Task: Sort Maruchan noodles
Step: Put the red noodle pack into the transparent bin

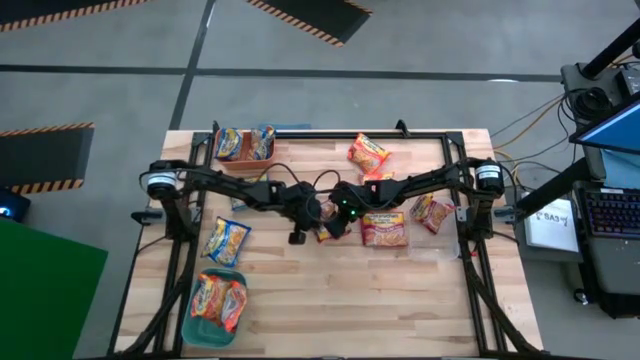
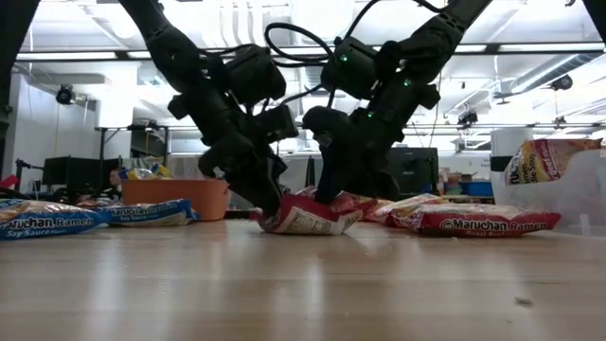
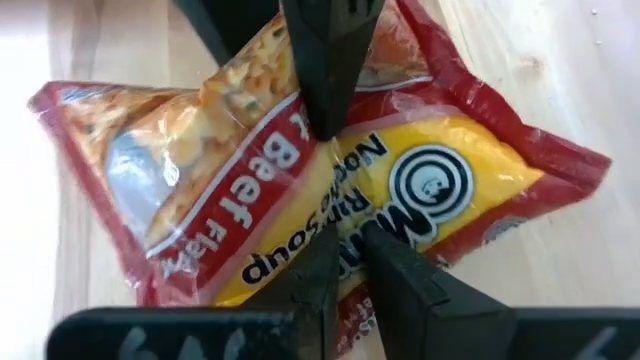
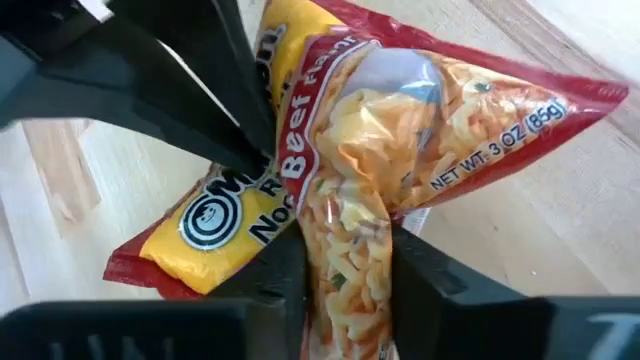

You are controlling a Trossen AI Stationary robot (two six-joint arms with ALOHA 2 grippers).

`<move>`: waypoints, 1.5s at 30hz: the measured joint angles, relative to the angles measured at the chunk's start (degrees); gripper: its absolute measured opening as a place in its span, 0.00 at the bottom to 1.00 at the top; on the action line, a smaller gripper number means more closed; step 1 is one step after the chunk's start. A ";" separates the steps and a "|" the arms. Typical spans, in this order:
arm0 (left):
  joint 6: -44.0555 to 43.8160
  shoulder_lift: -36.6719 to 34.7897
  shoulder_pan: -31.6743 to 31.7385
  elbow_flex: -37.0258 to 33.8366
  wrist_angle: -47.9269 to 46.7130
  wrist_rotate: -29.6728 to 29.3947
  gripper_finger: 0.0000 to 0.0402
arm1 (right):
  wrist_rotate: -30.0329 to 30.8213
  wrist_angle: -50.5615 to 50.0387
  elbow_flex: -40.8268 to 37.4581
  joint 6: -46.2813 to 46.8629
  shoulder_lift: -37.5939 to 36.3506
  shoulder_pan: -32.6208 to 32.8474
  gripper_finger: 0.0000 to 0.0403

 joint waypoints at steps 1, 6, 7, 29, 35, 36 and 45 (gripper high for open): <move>-0.31 -0.63 0.00 -0.06 -0.49 -0.02 0.09 | 0.00 -0.01 0.00 -0.02 -0.02 0.00 0.22; -1.09 -4.03 -0.04 -0.69 -2.54 0.11 0.09 | -0.01 -0.09 0.00 -0.74 -0.04 0.00 0.14; -1.25 -4.71 -0.09 -1.11 -2.62 0.18 0.09 | -0.06 -0.11 0.00 -1.10 -0.04 0.00 0.13; -7.02 -35.99 -1.62 -16.15 13.65 0.53 0.09 | 0.46 -1.97 0.68 -23.06 -12.84 2.82 0.08; -8.41 -40.53 -1.62 -18.29 16.51 0.53 0.09 | 0.07 -7.25 0.68 -34.29 -20.22 6.80 0.08; -8.51 -40.96 -1.62 -18.47 16.48 0.53 0.09 | 0.05 -9.12 0.96 -36.02 -21.49 7.56 0.08; -8.64 -40.51 -1.62 -18.77 16.93 0.49 0.09 | 0.30 -47.00 10.46 -43.64 -29.87 12.48 0.08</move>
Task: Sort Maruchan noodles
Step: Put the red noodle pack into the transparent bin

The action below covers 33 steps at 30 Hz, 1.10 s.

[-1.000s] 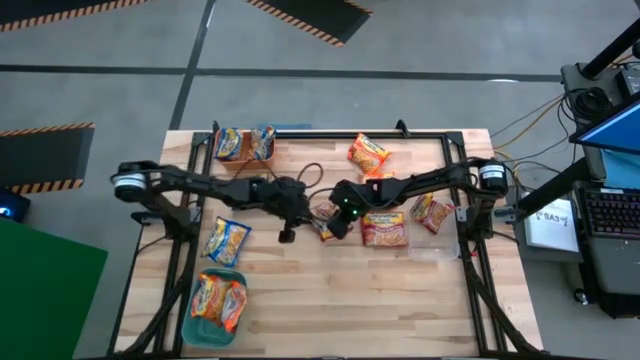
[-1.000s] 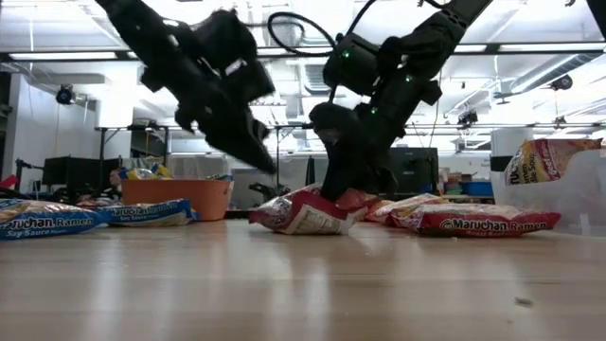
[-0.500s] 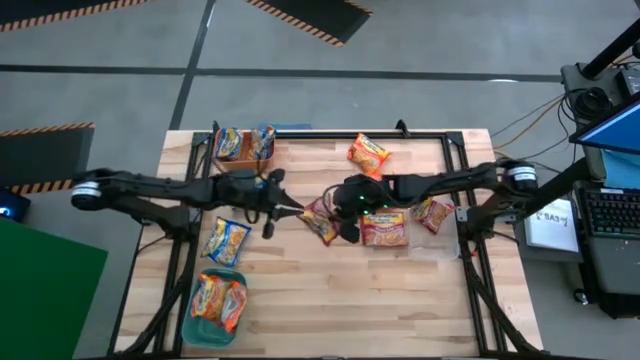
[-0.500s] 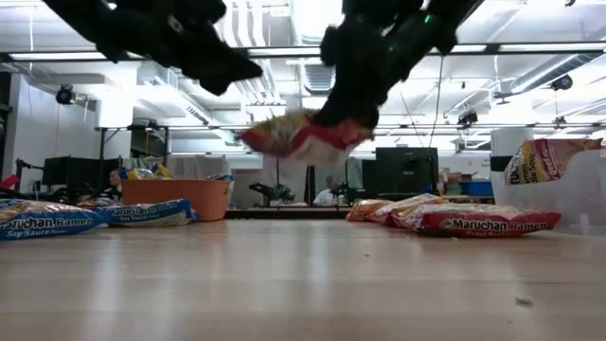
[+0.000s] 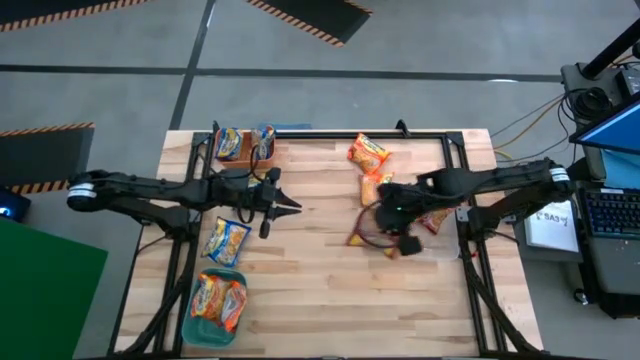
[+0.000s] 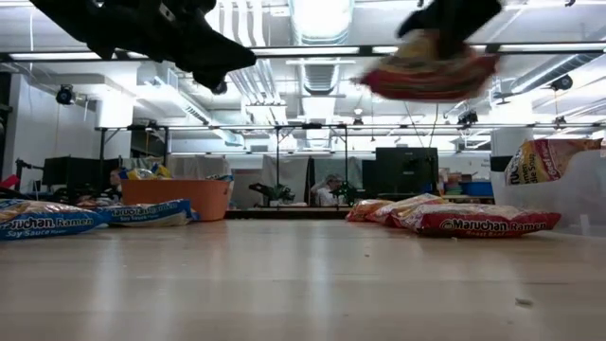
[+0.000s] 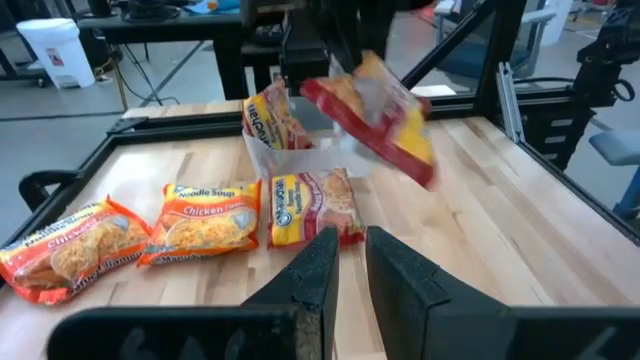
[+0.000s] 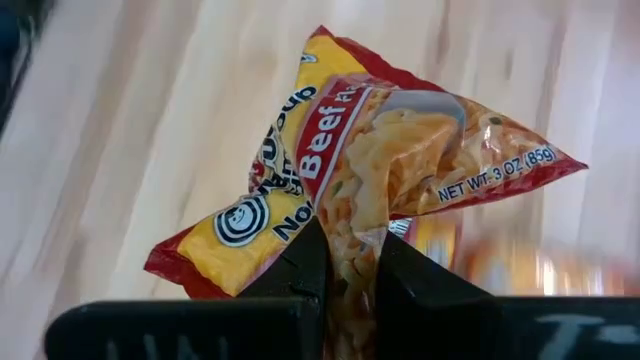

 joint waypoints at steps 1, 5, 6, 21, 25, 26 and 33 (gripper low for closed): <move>0.05 0.36 0.00 0.27 0.32 0.00 0.09 | 0.75 -5.08 1.37 0.70 -0.50 0.19 0.08; 0.01 0.59 0.00 0.50 0.48 -0.02 0.09 | 7.26 -22.13 4.21 9.14 -1.47 0.58 0.08; 0.00 0.64 0.00 0.51 0.50 -0.02 0.09 | 8.07 -25.21 4.31 11.30 -1.74 0.56 0.08; -0.01 1.01 0.00 0.51 0.29 -0.02 0.09 | 9.00 -36.43 1.22 21.79 -3.11 6.69 0.08; -0.01 1.01 0.00 0.51 0.28 -0.02 0.09 | 11.26 -36.49 -1.32 21.05 -4.82 8.19 0.08; -0.01 1.01 0.00 0.51 0.29 -0.02 0.09 | 12.24 -36.52 -2.23 20.95 -5.53 8.45 0.08; -0.01 1.01 0.00 0.51 0.26 -0.02 0.09 | 16.35 -36.43 -10.88 22.51 -10.34 8.72 0.08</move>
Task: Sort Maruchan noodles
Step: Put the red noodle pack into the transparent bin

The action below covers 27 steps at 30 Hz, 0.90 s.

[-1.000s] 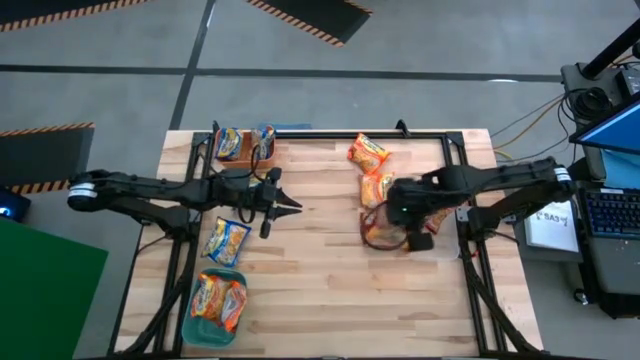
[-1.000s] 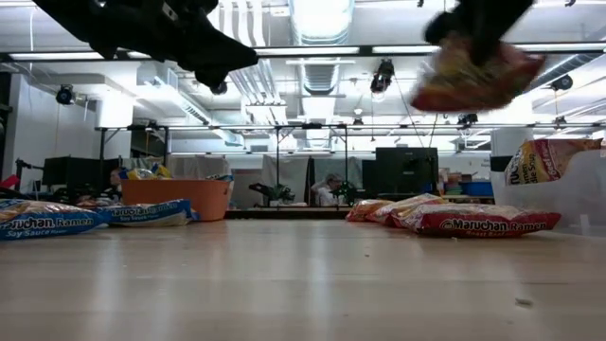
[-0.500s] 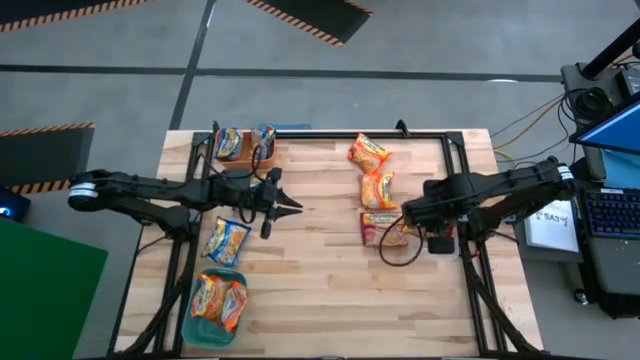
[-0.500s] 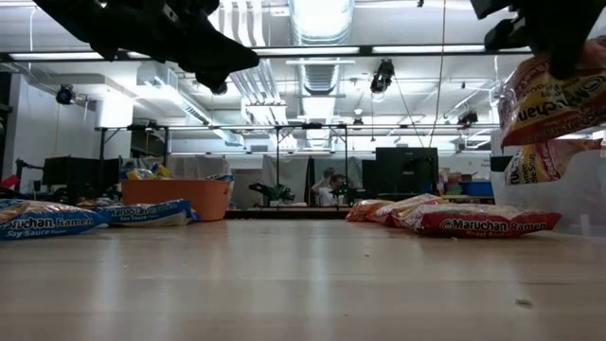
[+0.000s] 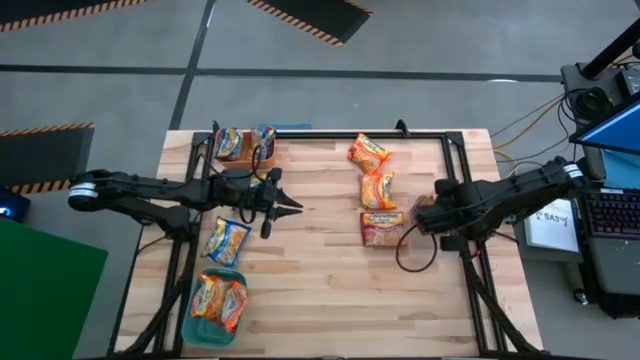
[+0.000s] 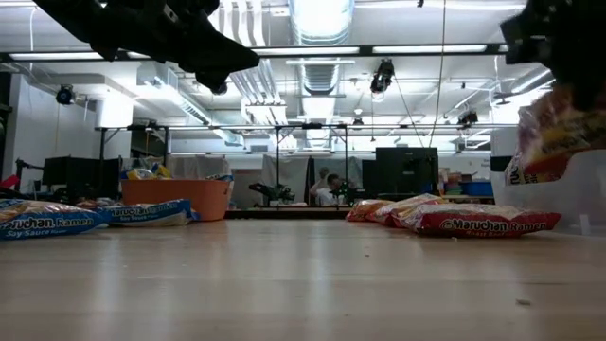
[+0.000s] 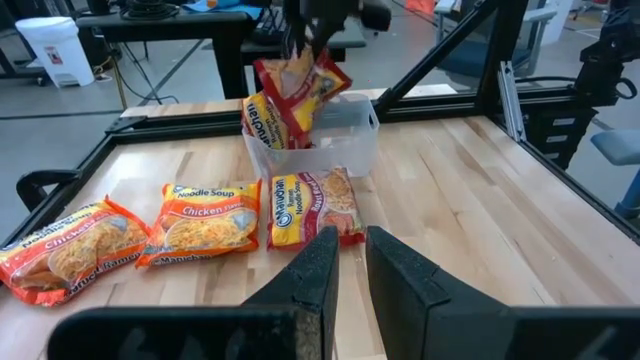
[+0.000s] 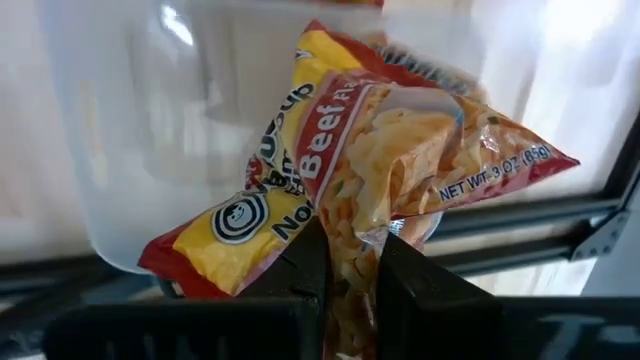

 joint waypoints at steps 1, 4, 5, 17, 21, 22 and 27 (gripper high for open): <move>0.00 0.00 0.00 0.00 0.00 0.00 0.09 | -0.11 0.16 -1.37 0.00 -0.32 0.12 0.08; 0.00 0.00 0.00 0.00 0.00 0.00 0.09 | -0.09 0.54 -4.90 -0.07 -0.46 0.37 0.08; 0.00 0.00 0.00 0.00 0.04 0.00 0.09 | -0.10 0.85 -5.85 -0.07 -0.37 0.37 0.08; 0.00 0.43 0.00 0.04 1.13 -0.02 0.09 | -0.08 6.41 -8.74 -3.02 1.85 0.37 0.08; 0.02 1.11 0.00 0.04 1.37 -0.02 0.09 | -0.08 6.57 -8.59 -0.80 2.36 0.35 0.08; 0.08 1.26 0.00 0.04 1.42 -0.02 0.09 | -0.06 6.74 -8.59 -0.14 2.36 0.35 0.08; 0.20 2.07 0.00 0.04 1.59 -0.02 0.09 | -0.06 7.92 -8.59 0.85 2.36 0.35 0.08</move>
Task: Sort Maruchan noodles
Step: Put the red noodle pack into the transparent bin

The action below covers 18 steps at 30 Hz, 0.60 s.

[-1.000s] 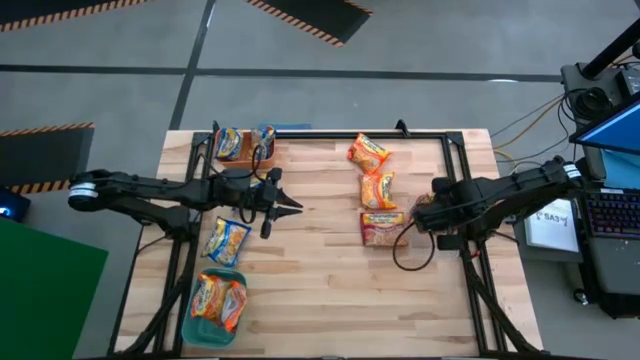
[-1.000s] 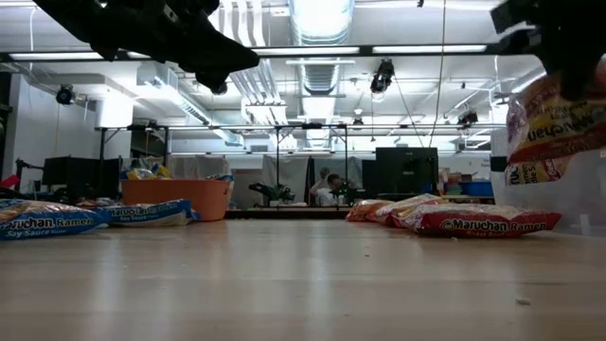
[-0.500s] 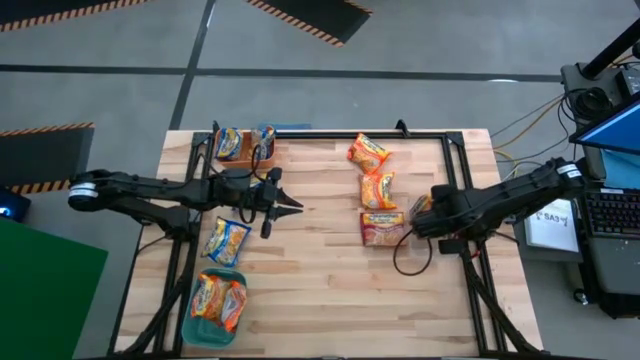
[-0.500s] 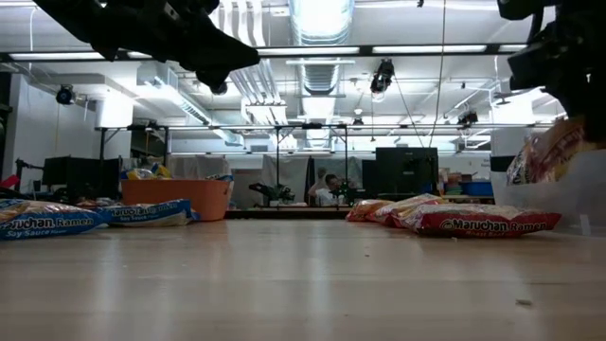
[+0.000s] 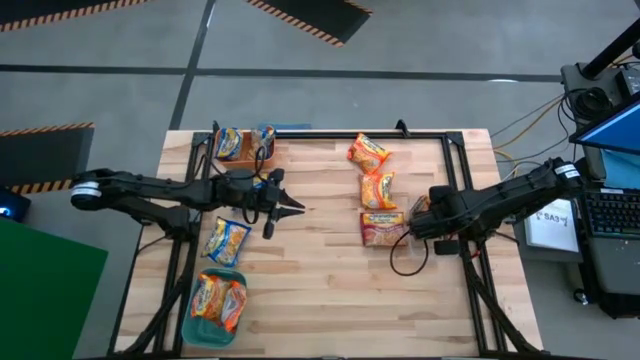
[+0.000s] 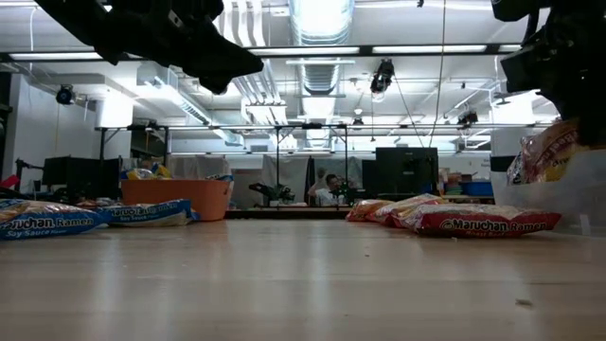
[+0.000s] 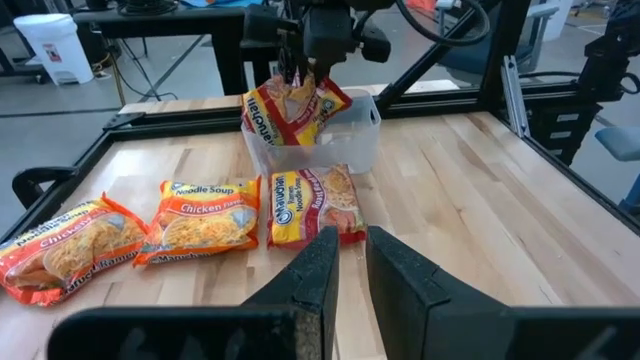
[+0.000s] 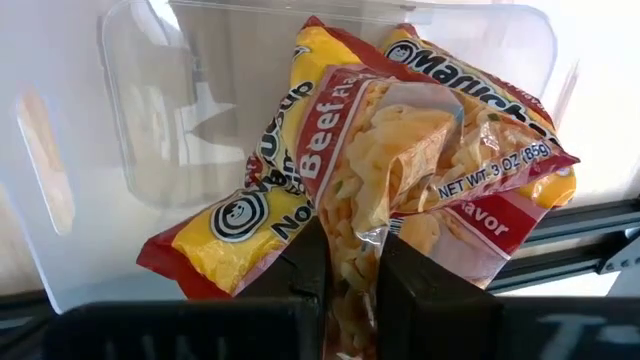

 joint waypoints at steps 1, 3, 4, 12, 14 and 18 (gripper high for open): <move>0.02 0.05 0.00 0.00 0.11 0.00 0.09 | 0.00 0.03 0.00 0.02 0.01 0.00 0.08; 0.02 0.07 0.00 0.00 0.22 0.00 0.09 | 0.00 0.06 0.00 0.02 0.04 0.00 0.08; 0.02 0.07 0.01 0.00 0.21 0.00 0.09 | -0.05 0.12 0.00 -0.05 0.04 0.00 0.08; 0.04 0.05 0.00 0.00 0.22 0.00 0.09 | -0.05 0.24 0.00 -1.34 0.06 0.00 0.08; 0.04 0.05 0.00 0.00 0.22 -0.01 0.09 | -0.02 0.29 0.00 -0.97 0.07 0.00 0.08; 0.04 0.05 0.00 0.00 0.22 0.00 0.09 | -0.02 0.67 0.01 -0.94 0.07 0.00 0.08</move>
